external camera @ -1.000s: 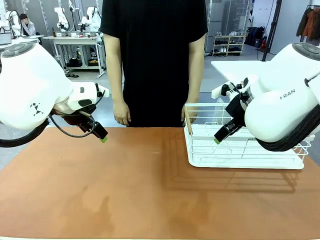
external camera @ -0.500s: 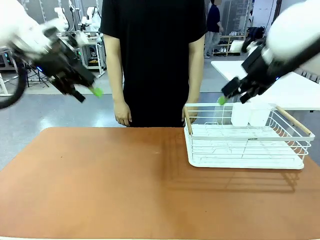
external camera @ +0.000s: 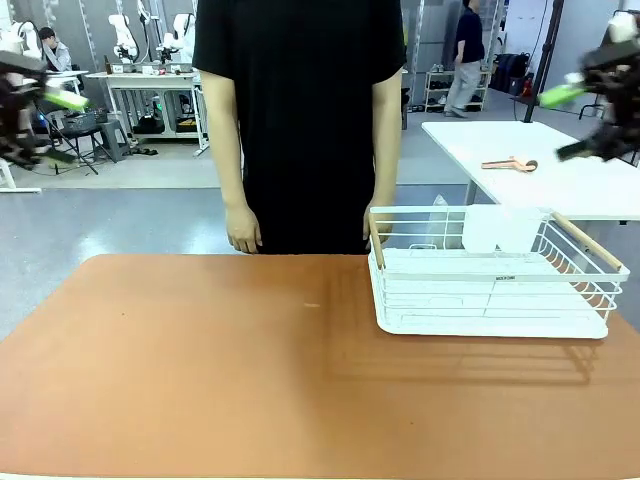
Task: Clean the table.
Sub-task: Pick up the Lint Roller when the human hands it over.
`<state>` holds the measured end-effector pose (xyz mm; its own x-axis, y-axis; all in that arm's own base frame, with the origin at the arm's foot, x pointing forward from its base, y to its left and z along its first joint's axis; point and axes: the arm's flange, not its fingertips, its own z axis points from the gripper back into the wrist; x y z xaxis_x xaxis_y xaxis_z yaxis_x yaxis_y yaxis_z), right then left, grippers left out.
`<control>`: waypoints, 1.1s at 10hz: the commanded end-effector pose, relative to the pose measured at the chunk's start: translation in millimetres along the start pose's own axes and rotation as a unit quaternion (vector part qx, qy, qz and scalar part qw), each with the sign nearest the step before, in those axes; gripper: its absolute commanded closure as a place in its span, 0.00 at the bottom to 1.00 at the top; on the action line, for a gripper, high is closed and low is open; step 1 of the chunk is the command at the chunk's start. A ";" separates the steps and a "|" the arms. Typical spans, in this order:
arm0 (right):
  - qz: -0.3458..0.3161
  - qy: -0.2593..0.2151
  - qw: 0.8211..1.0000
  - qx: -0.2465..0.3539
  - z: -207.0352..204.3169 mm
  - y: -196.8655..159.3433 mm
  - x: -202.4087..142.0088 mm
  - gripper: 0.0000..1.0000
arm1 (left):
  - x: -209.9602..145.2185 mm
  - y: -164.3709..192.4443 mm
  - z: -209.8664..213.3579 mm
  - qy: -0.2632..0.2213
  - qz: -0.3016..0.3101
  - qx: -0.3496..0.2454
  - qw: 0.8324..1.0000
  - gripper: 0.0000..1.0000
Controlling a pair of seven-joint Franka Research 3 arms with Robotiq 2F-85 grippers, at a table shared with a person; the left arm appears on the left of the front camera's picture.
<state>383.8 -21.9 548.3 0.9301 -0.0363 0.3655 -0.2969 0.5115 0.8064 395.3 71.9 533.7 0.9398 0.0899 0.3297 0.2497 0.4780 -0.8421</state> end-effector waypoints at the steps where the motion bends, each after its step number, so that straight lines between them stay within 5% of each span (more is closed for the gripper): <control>1: -0.064 0.006 0.998 -0.004 48.3 -42.3 -12.2 0.00 | -17.0 9.9 58.3 -0.014 0.044 -0.034 0.998 0.00; 4: -0.106 -0.036 0.994 -0.010 106.2 -98.4 -38.4 0.00 | -39.9 56.4 139.4 -0.107 0.105 -0.046 0.988 0.00; 9: -0.125 -0.021 0.992 -0.009 105.3 -141.8 -39.4 0.00 | -35.2 88.3 147.4 -0.105 0.130 0.024 0.986 0.00; 11: -0.157 -0.043 0.987 -0.010 117.0 -146.4 -54.9 0.00 | -53.2 91.2 161.8 -0.111 0.132 -0.011 0.985 0.00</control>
<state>358.4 -190.8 458.9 0.9595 -0.2492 0.1312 0.0084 0.4911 0.8711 340.8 246.5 505.2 0.9035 0.3911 0.1753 -0.0012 0.4114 -0.9115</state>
